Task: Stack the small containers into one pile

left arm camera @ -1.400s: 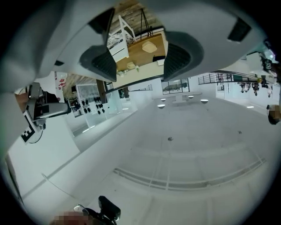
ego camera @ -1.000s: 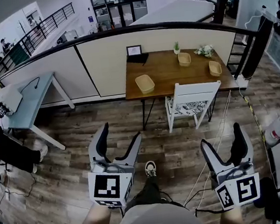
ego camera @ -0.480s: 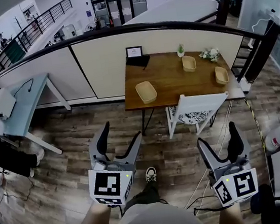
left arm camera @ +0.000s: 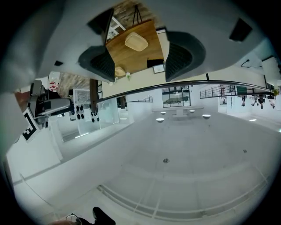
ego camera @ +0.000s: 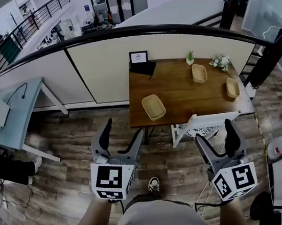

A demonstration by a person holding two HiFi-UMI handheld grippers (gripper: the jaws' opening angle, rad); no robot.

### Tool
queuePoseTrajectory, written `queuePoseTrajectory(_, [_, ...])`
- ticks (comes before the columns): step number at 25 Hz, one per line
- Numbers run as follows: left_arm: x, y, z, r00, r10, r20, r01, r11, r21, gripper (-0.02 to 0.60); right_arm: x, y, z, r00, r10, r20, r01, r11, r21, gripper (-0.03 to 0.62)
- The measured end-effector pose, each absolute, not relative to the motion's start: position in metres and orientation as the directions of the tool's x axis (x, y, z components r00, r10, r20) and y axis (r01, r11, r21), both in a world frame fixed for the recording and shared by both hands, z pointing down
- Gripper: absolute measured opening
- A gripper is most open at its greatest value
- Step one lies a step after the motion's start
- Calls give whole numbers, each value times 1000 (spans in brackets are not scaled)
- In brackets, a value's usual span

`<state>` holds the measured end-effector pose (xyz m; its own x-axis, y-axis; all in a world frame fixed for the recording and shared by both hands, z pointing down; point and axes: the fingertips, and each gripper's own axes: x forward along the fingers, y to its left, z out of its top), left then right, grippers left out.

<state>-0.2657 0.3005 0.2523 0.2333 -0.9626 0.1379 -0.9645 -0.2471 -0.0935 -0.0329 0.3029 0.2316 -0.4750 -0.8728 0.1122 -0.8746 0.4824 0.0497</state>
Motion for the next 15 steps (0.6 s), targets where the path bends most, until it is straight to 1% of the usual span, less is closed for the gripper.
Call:
queuePoseTrajectory(8, [-292, 240, 278, 245, -950, 192, -963, -261, -62, 348, -68, 237, 259, -483, -857, 178, -869, 495, 23, 426])
queuePoseTrajectory(15, [-301, 206, 290, 232, -950, 210, -968, -248, -51, 348, -78, 194, 274, -502, -840, 204, -856, 517, 21, 423])
